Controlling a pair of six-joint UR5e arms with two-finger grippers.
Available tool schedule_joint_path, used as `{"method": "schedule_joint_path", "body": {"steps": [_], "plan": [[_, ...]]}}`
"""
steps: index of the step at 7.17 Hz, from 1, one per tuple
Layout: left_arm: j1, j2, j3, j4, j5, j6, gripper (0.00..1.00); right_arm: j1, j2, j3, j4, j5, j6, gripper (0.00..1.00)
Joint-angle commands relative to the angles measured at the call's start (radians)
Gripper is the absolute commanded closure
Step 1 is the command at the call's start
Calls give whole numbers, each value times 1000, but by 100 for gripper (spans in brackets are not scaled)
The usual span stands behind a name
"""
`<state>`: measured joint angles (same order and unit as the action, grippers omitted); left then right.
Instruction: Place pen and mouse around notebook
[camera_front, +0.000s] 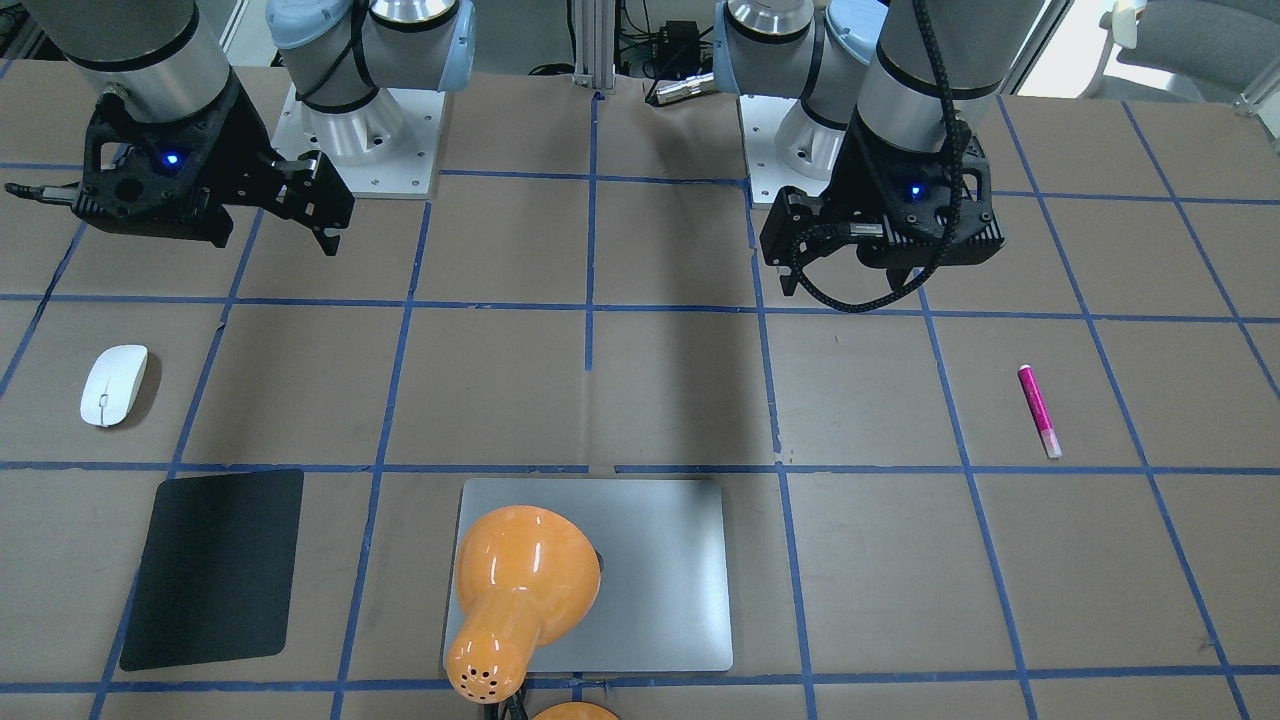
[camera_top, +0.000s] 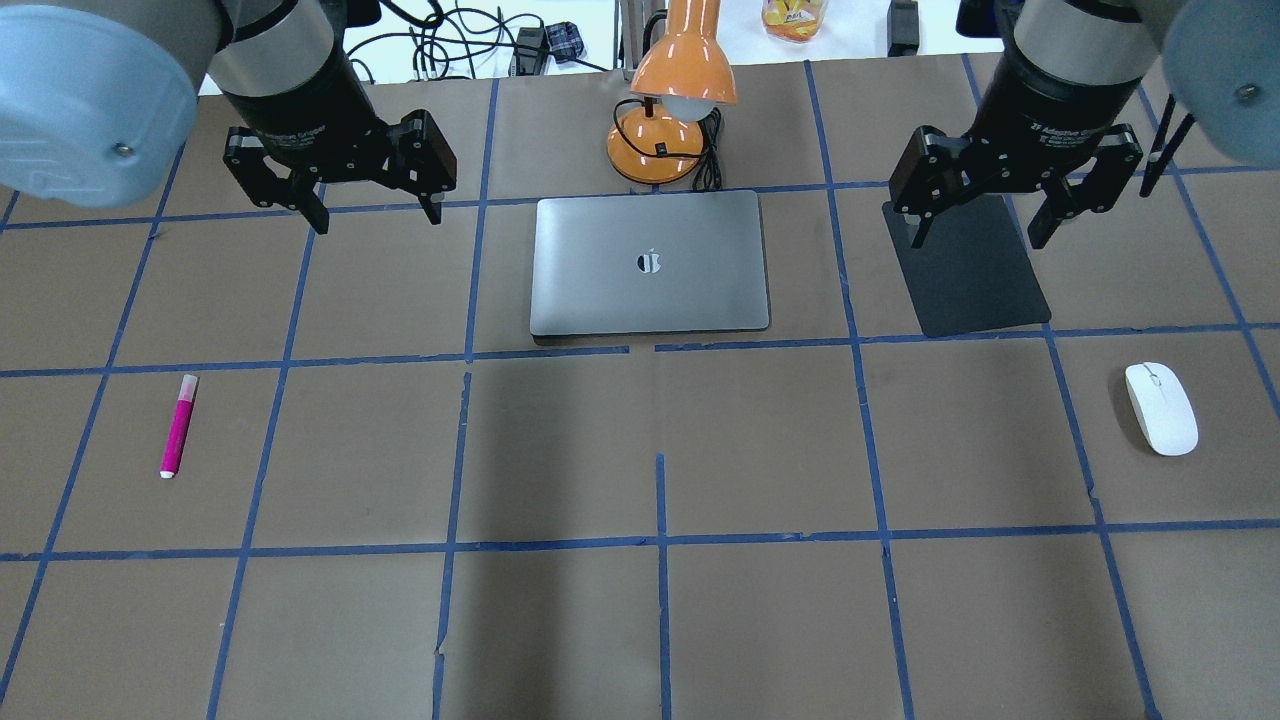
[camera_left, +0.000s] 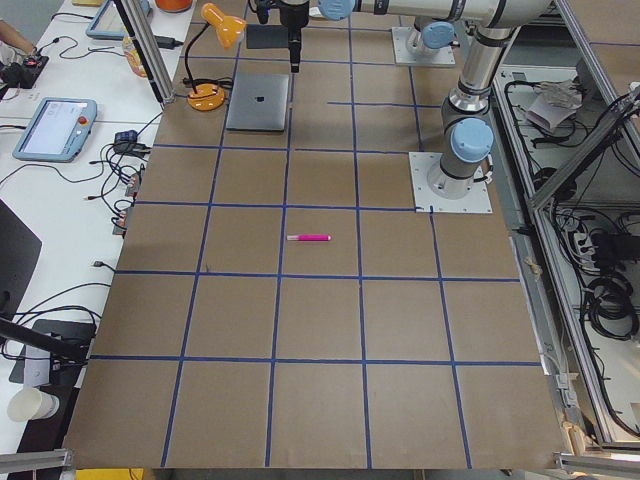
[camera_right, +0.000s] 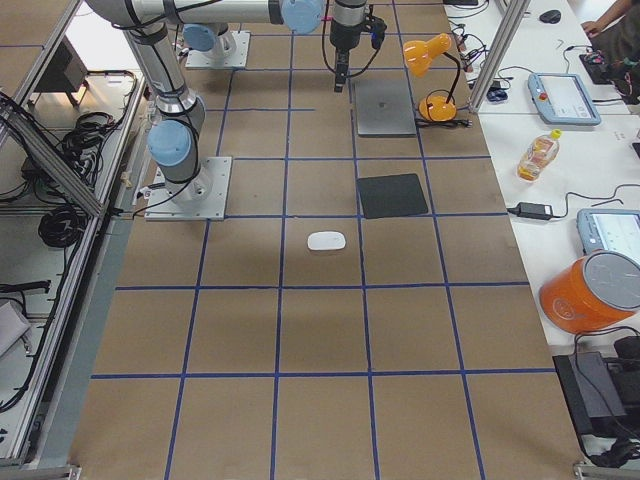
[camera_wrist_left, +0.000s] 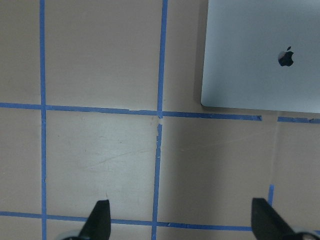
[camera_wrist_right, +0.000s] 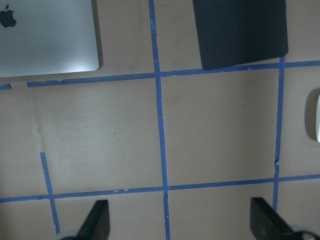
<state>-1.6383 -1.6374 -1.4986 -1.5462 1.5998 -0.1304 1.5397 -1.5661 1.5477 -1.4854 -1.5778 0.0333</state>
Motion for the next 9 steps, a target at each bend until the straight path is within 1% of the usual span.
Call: {"method": "schedule_joint_path", "body": {"steps": [1, 2, 3, 4, 5, 6, 7, 8, 9], "plan": [[-2, 1, -2, -2, 0, 0, 0, 0, 0, 0, -4, -1, 2, 0], [0, 10, -2, -8, 3, 0, 0, 0, 1, 0, -7, -1, 0, 0], [8, 30, -6, -73, 9, 6, 0, 0, 1, 0, -10, -1, 0, 0], [35, 50, -20, -116, 47, 43, 0, -4, 3, -1, -19, 1, 4, 0], [117, 62, -61, -133, 102, 85, 0, -7, 8, -1, -22, 1, 1, 0], [223, 70, -122, -108, 101, 141, 0, -38, 23, -1, -47, -7, -7, 0], [348, 45, -174, -1, 101, 238, 0, -115, 35, 0, -61, -2, -50, 0], [465, 18, -227, 105, 97, 399, 0, -201, 87, 5, -87, -8, -152, 0], [538, -11, -303, 253, 97, 566, 0, -278, 137, 18, -160, -19, -209, 0]]}}
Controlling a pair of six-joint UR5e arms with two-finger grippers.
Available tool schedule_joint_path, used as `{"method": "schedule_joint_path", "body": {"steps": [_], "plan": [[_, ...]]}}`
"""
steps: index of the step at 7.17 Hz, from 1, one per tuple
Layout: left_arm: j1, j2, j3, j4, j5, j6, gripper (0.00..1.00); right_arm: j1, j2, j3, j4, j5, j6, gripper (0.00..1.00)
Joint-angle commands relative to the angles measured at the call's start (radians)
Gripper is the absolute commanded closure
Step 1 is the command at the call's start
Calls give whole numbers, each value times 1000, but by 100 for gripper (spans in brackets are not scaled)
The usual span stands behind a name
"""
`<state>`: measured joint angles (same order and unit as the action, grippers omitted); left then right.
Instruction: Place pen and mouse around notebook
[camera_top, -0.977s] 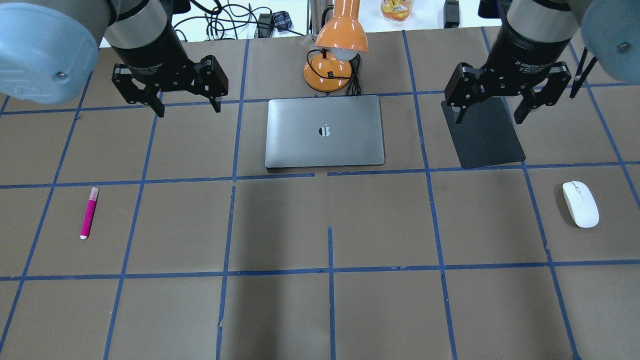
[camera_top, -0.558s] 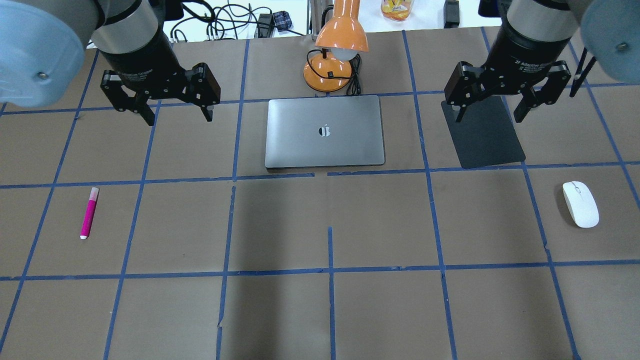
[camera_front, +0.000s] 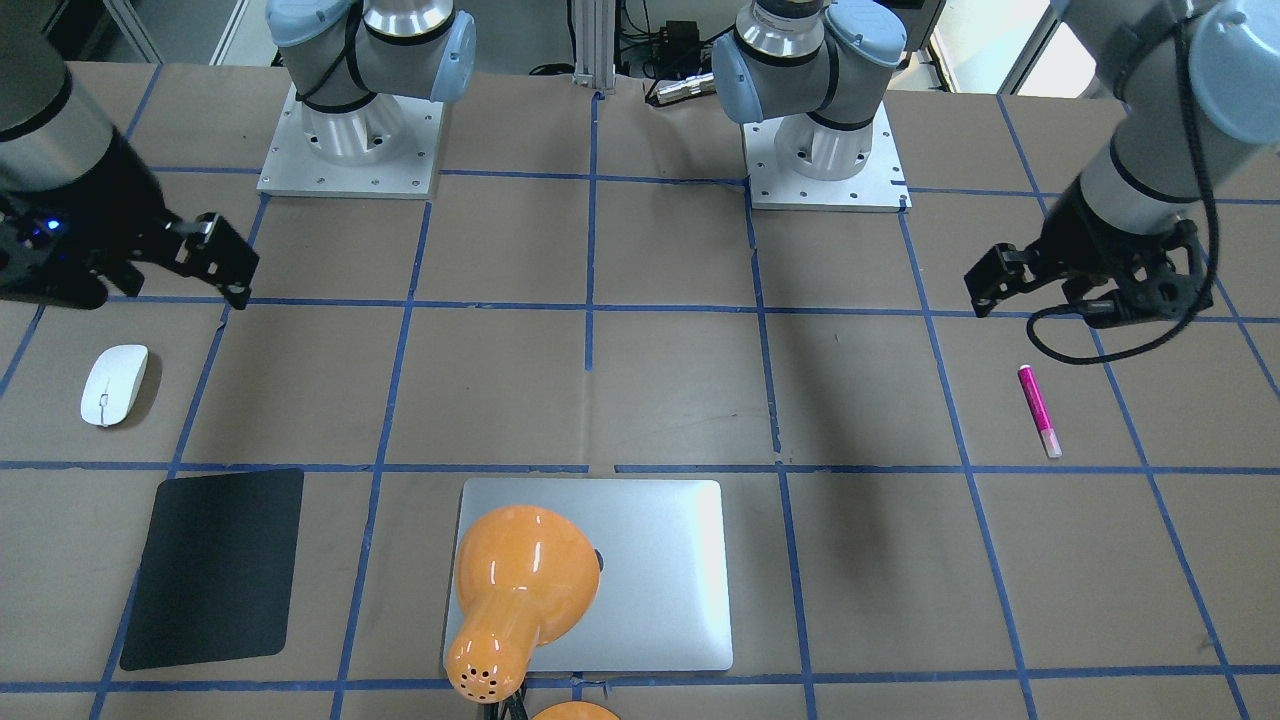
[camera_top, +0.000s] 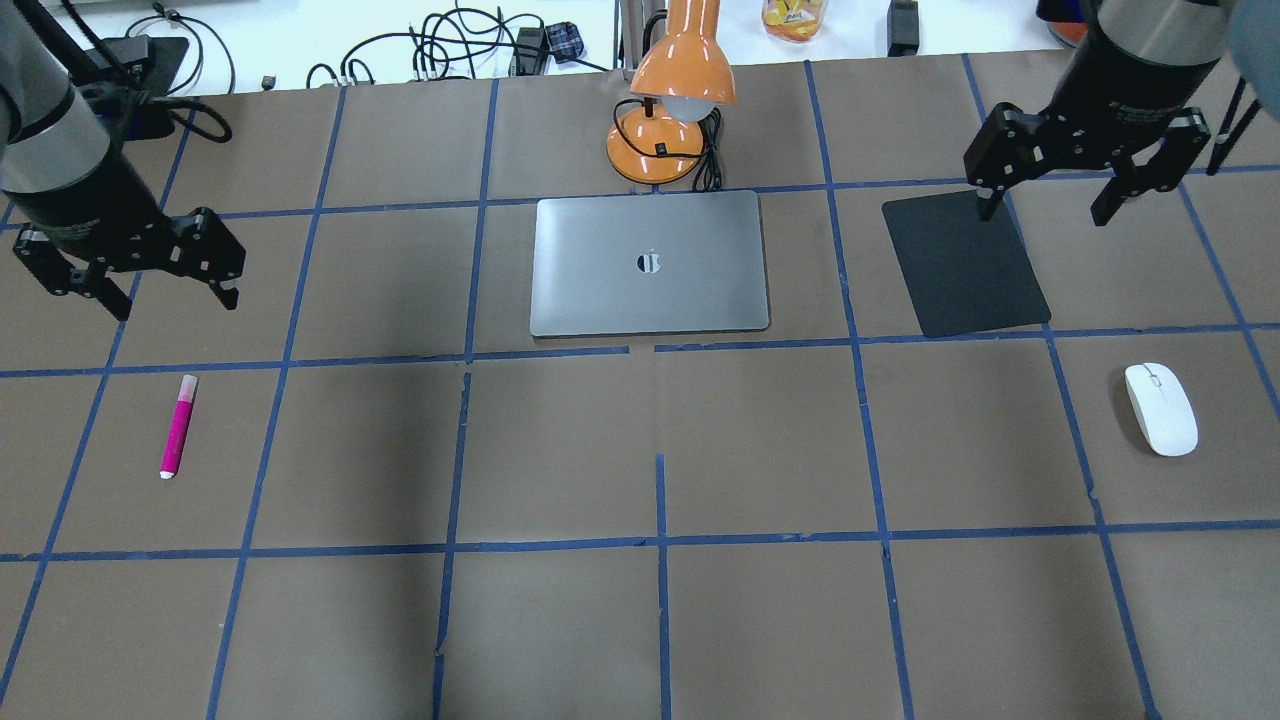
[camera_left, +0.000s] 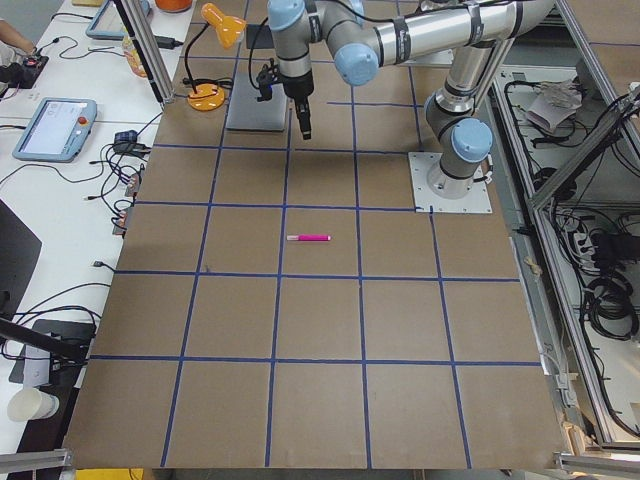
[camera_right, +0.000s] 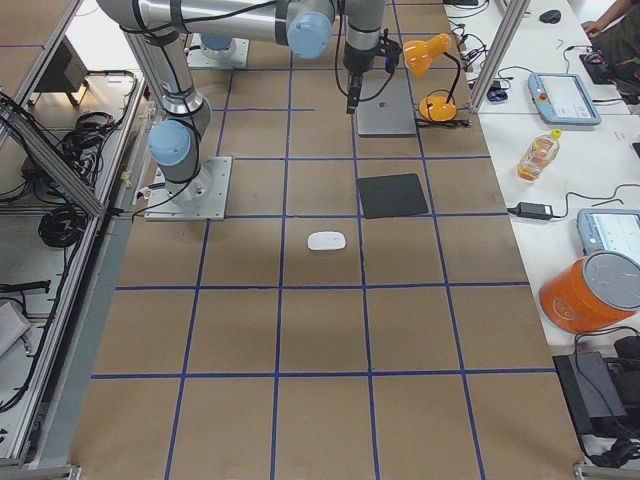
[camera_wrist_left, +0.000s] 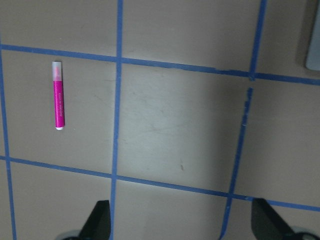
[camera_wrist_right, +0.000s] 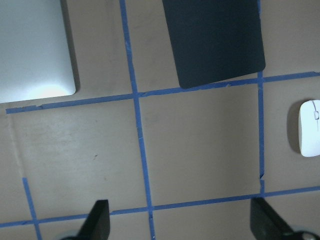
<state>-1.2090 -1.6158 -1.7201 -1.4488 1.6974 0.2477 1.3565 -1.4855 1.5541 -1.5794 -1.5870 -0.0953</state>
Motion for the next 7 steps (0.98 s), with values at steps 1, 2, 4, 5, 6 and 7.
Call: {"method": "schedule_joint_path", "body": {"steps": [1, 2, 4, 5, 6, 7], "plan": [[176, -59, -178, 314, -7, 302, 0, -179, 68, 39, -82, -5, -201, 0], [256, -96, -256, 499, -66, 423, 0, -247, 91, 94, -168, -5, -230, 0], [316, -186, -312, 573, -156, 463, 0, -353, 126, 252, -420, -8, -448, 0], [318, -235, -306, 597, -150, 463, 0, -387, 151, 291, -486, -7, -495, 0], [319, -272, -297, 602, -148, 464, 0, -390, 184, 306, -496, -11, -556, 0], [324, -300, -296, 617, -148, 464, 0, -390, 220, 308, -510, -14, -563, 0]]}}
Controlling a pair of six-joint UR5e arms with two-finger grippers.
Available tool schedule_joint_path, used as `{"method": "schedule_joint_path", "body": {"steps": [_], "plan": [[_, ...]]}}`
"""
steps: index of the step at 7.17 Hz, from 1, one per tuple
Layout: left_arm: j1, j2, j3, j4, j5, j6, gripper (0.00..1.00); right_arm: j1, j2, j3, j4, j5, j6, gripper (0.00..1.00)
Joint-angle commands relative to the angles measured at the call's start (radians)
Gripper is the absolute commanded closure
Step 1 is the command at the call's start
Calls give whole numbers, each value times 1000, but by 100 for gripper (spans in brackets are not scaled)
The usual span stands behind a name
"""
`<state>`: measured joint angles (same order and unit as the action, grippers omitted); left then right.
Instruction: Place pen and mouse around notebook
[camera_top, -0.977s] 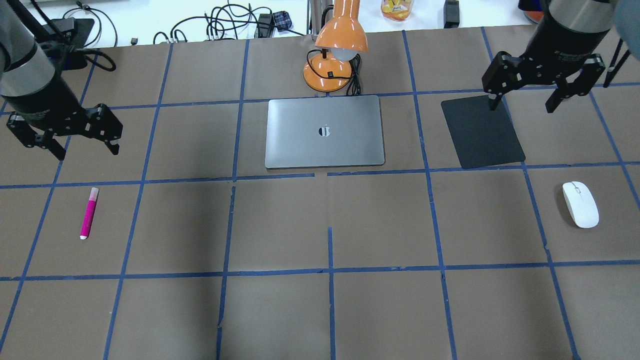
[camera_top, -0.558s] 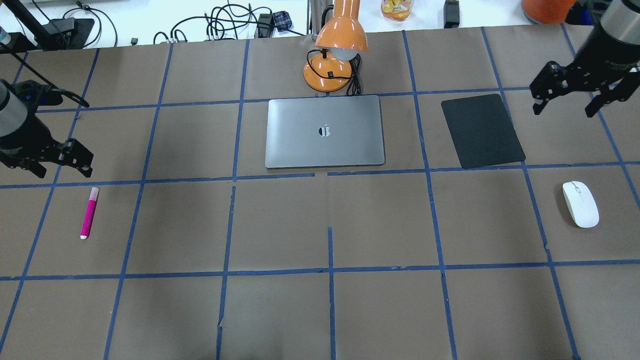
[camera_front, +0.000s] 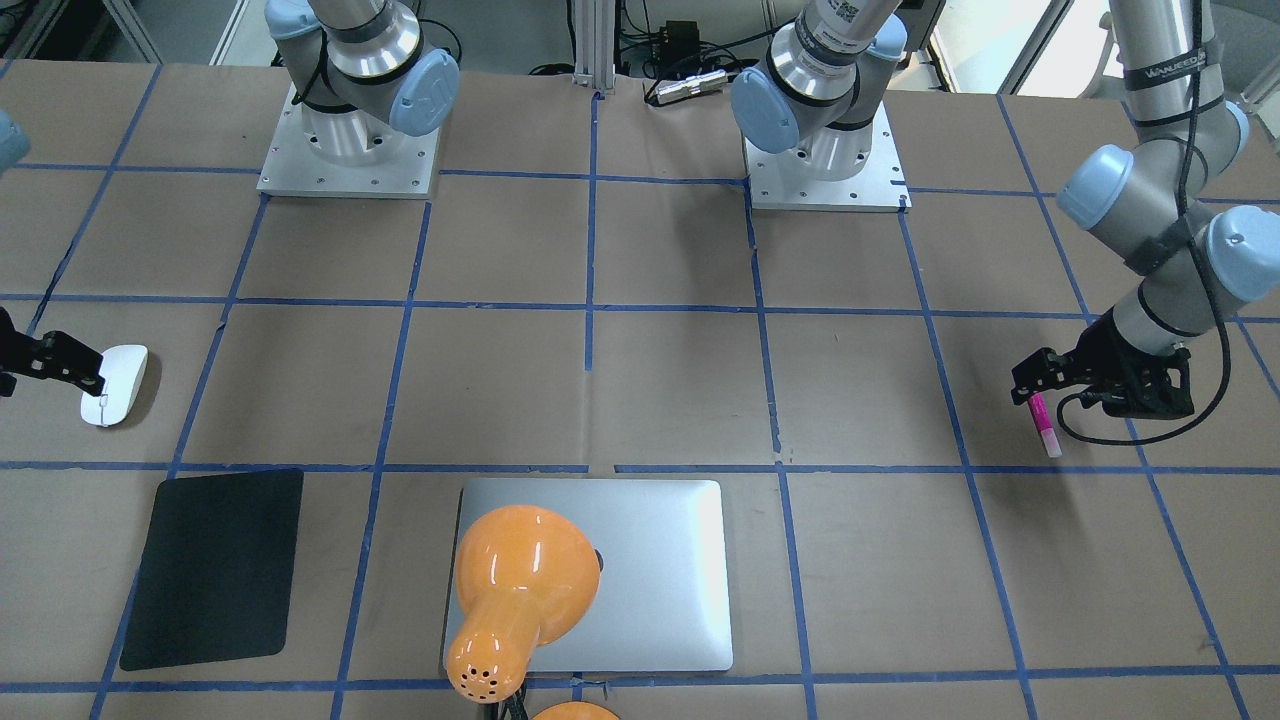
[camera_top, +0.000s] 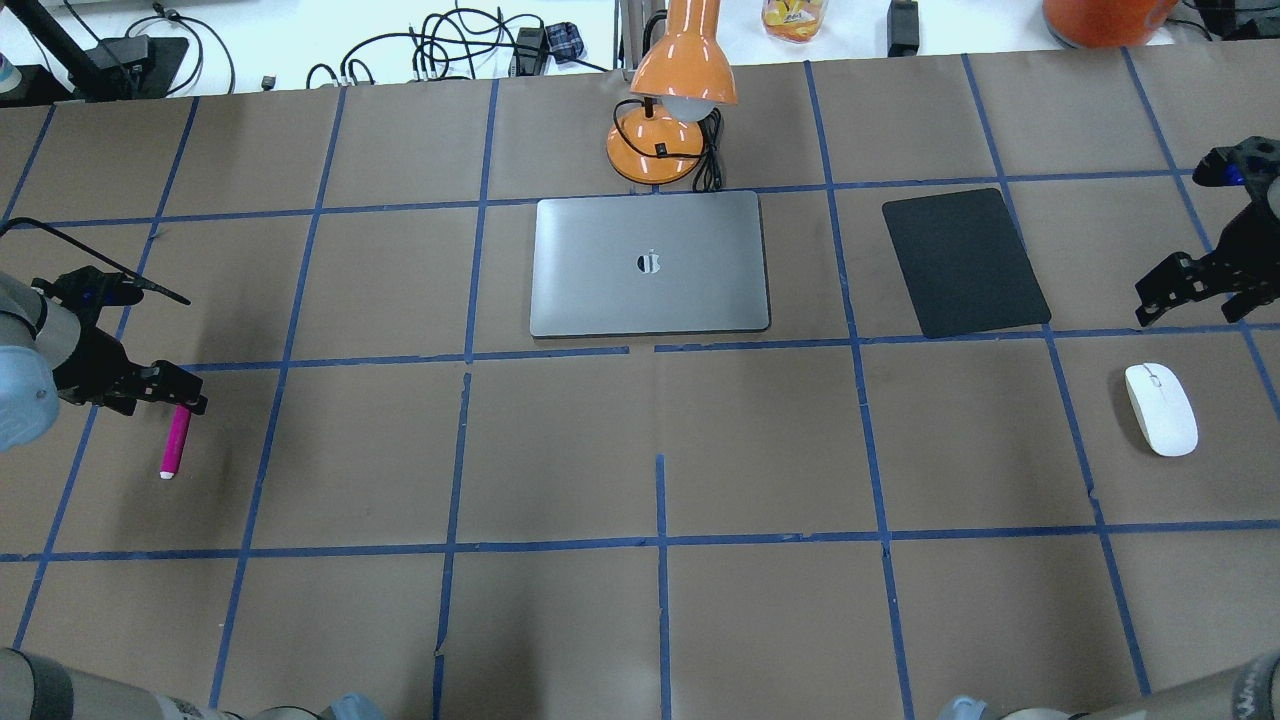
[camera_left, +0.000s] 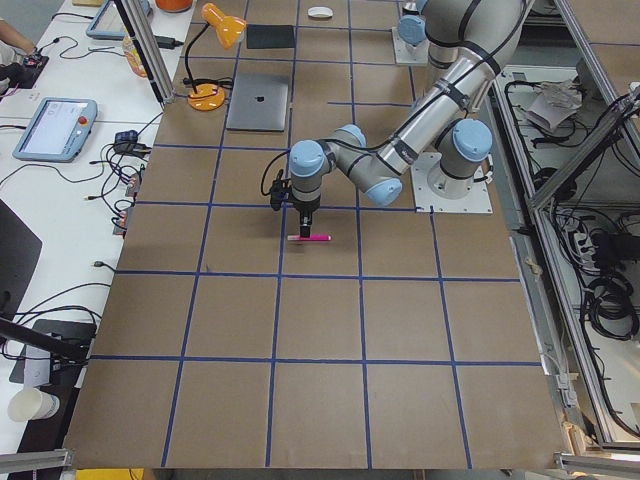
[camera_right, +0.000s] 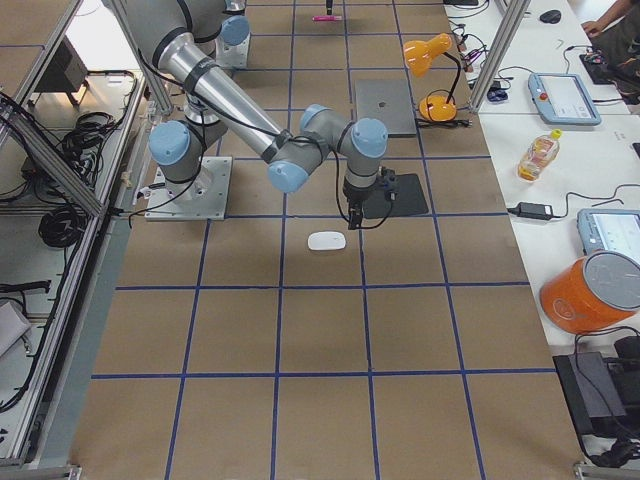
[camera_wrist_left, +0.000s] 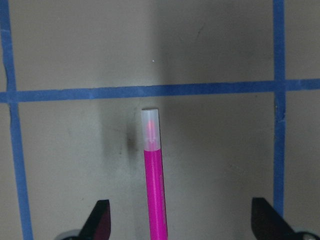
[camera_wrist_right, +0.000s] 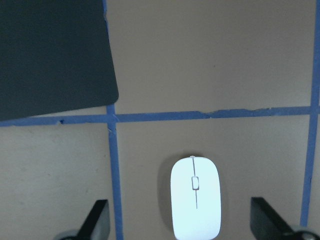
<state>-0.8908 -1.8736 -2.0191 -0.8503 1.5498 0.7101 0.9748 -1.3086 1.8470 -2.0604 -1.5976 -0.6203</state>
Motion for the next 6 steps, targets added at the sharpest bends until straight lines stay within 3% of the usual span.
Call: {"method": "schedule_joint_path", "body": {"steps": [1, 2, 5, 6], "plan": [[7, -59, 0, 58, 0, 2, 4, -10, 81, 17, -55, -30, -39, 0], [7, -61, -1, 63, 1, -1, 15, -8, 97, 17, -55, -53, -39, 0], [7, -59, -6, 65, -2, -3, 94, -8, 110, 35, -55, -56, -36, 0], [7, -59, -12, 65, -5, -4, 100, -8, 138, 34, -57, -58, -36, 0]]}}
